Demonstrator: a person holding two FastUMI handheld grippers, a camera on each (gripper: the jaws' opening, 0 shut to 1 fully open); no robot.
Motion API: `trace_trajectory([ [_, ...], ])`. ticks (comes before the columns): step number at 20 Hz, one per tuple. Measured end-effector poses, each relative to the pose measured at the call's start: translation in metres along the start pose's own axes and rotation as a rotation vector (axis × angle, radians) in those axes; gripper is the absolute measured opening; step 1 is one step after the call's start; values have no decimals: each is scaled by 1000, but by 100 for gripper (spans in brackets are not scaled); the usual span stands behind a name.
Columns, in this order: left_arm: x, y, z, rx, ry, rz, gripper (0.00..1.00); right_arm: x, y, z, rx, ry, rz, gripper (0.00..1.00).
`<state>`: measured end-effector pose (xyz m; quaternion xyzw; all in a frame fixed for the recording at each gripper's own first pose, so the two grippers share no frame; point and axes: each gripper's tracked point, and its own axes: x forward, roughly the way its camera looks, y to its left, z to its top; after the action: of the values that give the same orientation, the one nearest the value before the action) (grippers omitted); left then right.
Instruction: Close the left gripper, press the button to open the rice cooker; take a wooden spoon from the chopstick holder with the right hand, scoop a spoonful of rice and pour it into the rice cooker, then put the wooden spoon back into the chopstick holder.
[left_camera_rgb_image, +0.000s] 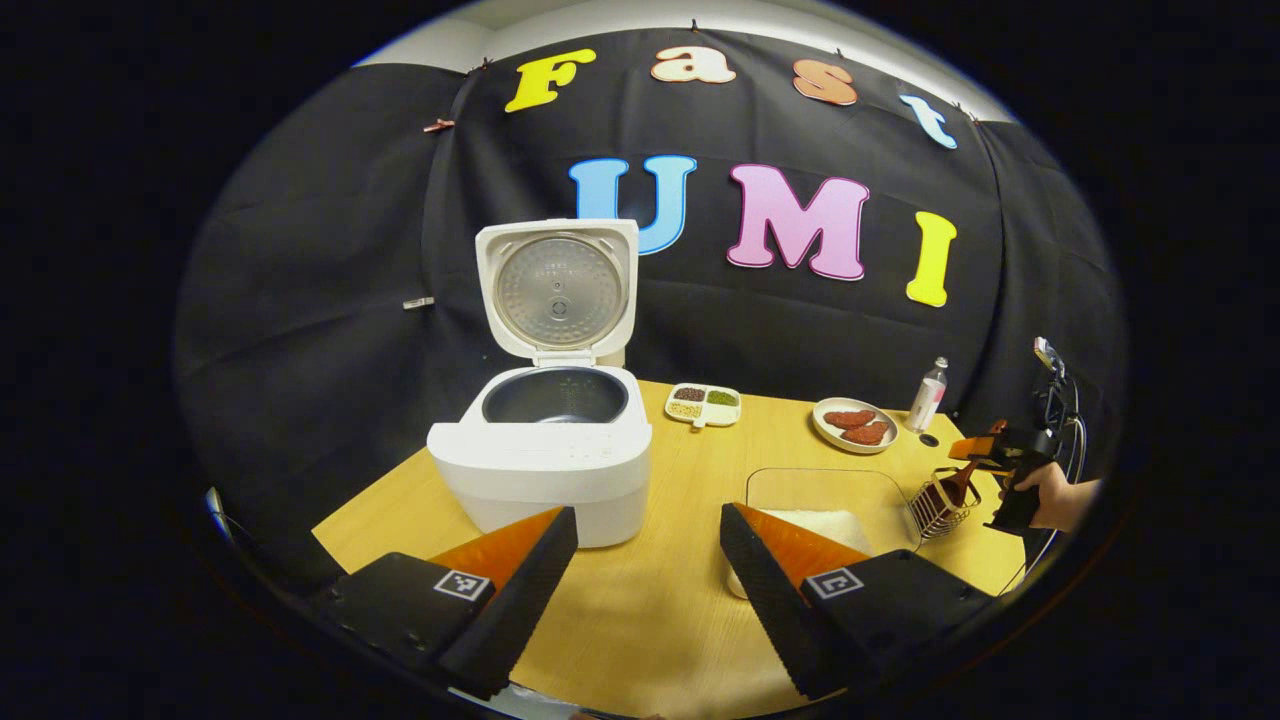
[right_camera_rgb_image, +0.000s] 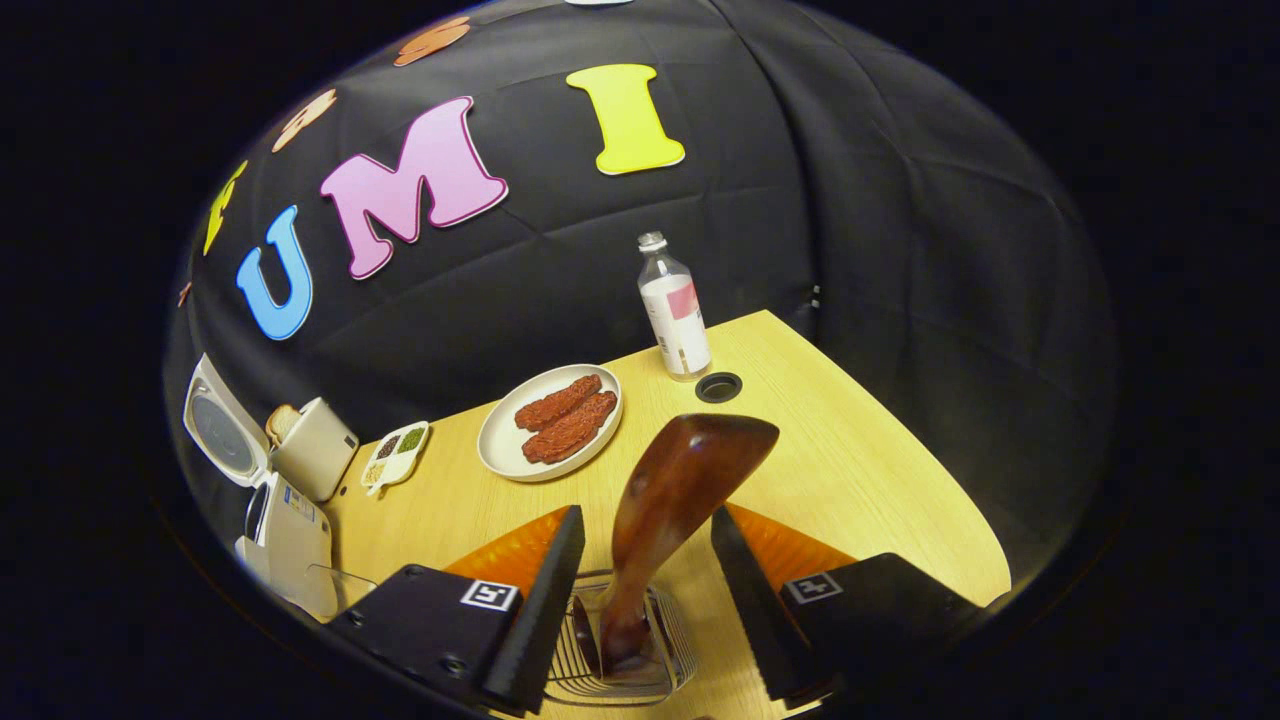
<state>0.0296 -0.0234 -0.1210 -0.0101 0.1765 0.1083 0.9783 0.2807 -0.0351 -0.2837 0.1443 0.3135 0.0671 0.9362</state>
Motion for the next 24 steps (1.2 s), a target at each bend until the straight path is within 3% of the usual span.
trace_trajectory([
  [1,-2,-1,0,5,-1,6,99,1,1,0,25,7,7,75],
  [4,-7,-6,-11,10,15,3,99,2,4,2,46,22,9,37],
  [5,-8,-7,-17,11,23,-1,99,1,6,0,49,36,5,40],
  [7,-7,-12,-28,3,39,-24,99,-9,7,4,68,50,-15,24],
  [13,-9,-7,-27,-21,32,-68,99,-36,16,31,98,-2,-63,19],
  [19,-9,26,-7,40,-25,-129,99,-84,52,83,132,-108,-33,18],
  [20,-8,35,-4,50,-31,-134,99,-94,59,87,133,-117,-29,14],
  [21,-7,44,-1,54,-39,-135,99,-104,68,87,132,-123,-20,18],
  [24,-8,68,4,27,-54,-144,99,-129,99,88,94,-152,4,18],
])
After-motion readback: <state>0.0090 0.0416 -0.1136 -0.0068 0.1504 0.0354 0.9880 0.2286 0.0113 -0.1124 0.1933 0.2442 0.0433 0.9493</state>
